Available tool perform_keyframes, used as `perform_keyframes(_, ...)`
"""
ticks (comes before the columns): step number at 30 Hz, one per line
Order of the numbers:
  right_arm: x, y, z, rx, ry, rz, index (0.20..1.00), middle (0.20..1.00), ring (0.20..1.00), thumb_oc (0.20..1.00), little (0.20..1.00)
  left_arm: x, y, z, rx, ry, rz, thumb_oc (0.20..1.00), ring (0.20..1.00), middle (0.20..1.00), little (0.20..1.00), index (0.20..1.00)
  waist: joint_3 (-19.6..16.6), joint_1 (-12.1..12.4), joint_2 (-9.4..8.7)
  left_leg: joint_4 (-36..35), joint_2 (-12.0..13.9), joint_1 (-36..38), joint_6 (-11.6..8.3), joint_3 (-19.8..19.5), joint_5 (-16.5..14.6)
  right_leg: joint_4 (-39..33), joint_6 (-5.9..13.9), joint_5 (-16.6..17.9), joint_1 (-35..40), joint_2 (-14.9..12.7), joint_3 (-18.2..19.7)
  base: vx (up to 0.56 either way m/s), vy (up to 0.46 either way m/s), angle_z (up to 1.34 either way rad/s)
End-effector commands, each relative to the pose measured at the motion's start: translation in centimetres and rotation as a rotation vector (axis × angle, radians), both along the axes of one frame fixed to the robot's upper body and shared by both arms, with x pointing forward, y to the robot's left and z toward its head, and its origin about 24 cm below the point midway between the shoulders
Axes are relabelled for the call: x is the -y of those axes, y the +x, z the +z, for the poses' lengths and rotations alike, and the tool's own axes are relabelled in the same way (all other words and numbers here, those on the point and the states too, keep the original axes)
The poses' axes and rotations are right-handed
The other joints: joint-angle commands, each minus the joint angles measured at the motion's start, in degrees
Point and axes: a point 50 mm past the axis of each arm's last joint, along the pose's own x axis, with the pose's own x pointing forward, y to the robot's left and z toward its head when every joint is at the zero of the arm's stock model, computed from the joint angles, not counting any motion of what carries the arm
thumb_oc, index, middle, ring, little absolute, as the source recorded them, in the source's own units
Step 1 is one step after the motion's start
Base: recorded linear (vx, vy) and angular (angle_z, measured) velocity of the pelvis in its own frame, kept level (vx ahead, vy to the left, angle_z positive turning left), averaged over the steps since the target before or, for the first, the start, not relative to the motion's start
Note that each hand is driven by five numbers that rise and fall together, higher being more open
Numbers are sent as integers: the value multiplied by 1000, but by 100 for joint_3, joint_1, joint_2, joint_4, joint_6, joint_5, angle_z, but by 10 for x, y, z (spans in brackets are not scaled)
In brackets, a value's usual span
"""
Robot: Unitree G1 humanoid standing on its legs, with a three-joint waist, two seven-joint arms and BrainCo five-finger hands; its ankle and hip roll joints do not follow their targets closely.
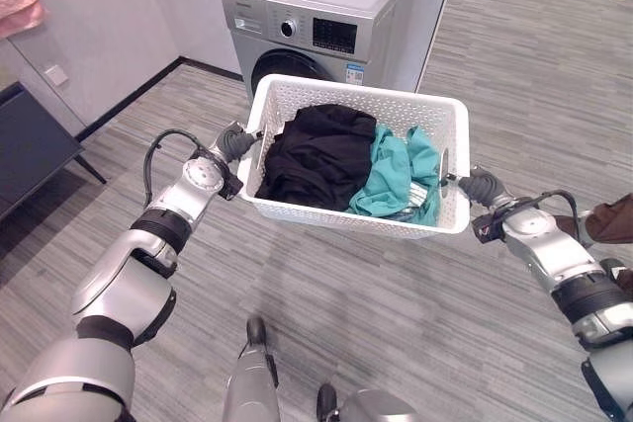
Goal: Grab the laundry basket,head to the washer,open it,put in the laundry and shut it.
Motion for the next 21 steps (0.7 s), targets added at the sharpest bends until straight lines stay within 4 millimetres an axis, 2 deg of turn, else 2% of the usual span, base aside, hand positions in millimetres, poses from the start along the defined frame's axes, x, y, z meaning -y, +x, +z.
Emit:
perform_keyframes(1,-8,7,43,235,108,70,200,200,200,200,200,0,8,42,160,-41,28,200,200,200,200,200,-590,205,128,-26,225,593,-289,-308,466,100,938,-233,-156,-864,395,341,154,-60)
perform_keyframes(3,-13,10,40,220,110,82,200,200,200,200,200,-1,8,41,156,-41,34,200,200,200,200,200,-654,235,175,-16,222,667,-277,-330,419,116,990,-334,-99,-875,458,293,172,-52)
perform_keyframes(4,-19,13,39,213,113,97,200,200,200,200,200,0,8,41,166,-41,31,200,200,200,200,200,-799,250,236,198,196,741,-260,-282,529,153,1017,-414,39,-955,574,394,261,-47)
perform_keyframes(8,-27,15,36,207,131,116,200,200,200,200,200,-9,7,42,170,-21,51,200,200,200,200,200,-1008,348,177,644,1,760,-103,-100,375,607,1191,-375,19,-1216,703,367,262,-49)
perform_keyframes(9,-28,15,33,197,137,115,200,200,200,200,200,-13,6,41,166,-20,60,200,200,200,200,200,-1055,338,176,687,-97,839,-25,-42,288,890,1272,-182,-56,-1306,758,295,289,-73)
perform_keyframes(10,-36,18,32,192,134,135,200,200,200,200,200,-16,5,42,171,-16,65,200,200,200,200,200,-1116,333,182,696,-261,1015,147,94,103,1566,1407,204,-384,-1430,860,365,373,-56)
perform_keyframes(12,-42,21,32,185,122,153,200,200,200,200,200,-21,4,43,173,-7,72,200,200,200,200,200,-1099,306,253,655,-345,1234,300,221,-39,2344,1546,666,-764,-1505,830,248,318,-18)
perform_keyframes(13,-46,22,32,182,119,162,200,200,200,200,200,-24,4,43,169,-5,79,200,200,200,200,200,-1080,306,303,620,-368,1385,383,330,-120,2724,1603,894,-943,-1605,674,126,196,11)
perform_keyframes(14,-46,22,32,182,119,163,200,200,200,200,200,-24,4,43,169,-5,80,200,200,200,200,200,-1073,312,295,618,-377,1393,386,343,-123,2747,1607,882,-951,-1615,688,123,210,-1)
perform_keyframes(15,-50,24,32,182,123,170,200,200,200,200,200,-29,3,43,164,-1,93,200,200,200,200,200,-1037,315,363,576,-375,1564,452,445,-187,3136,1586,999,-1113,-1801,410,158,272,-9)
perform_keyframes(16,-54,26,30,174,121,176,200,200,200,200,200,-34,3,46,161,11,109,200,200,200,200,200,-1002,324,445,465,-389,1847,524,614,-310,3500,1542,997,-1287,-2181,-212,160,270,-35)
perform_keyframes(17,-54,26,30,174,122,176,200,200,200,200,200,-34,3,46,162,12,109,200,200,200,200,200,-993,314,436,462,-399,1855,525,607,-309,3507,1544,988,-1277,-2192,-220,219,255,-57)
perform_keyframes(18,-57,28,34,176,99,189,200,200,200,200,200,-34,5,53,169,22,112,200,200,200,200,200,-999,303,453,403,-448,1978,544,672,-425,3357,1478,894,-1397,-2346,-638,120,91,-60)
perform_keyframes(19,-57,29,34,176,99,190,200,200,200,200,200,-35,5,53,170,22,112,200,200,200,200,200,-994,293,452,403,-448,1980,543,664,-427,3355,1476,889,-1387,-2347,-649,237,128,-26)
perform_keyframes(20,-60,32,45,201,77,207,200,200,200,200,200,-34,6,61,188,34,111,200,200,200,200,200,-997,253,481,343,-459,2086,505,673,-506,2956,1384,562,-1622,-2240,-873,119,34,14)
perform_keyframes(21,-60,32,45,201,77,207,200,200,200,200,200,-34,6,61,188,34,111,200,200,200,200,200,-995,251,481,344,-459,2088,505,671,-507,2956,1384,562,-1619,-2240,-875,215,19,30)
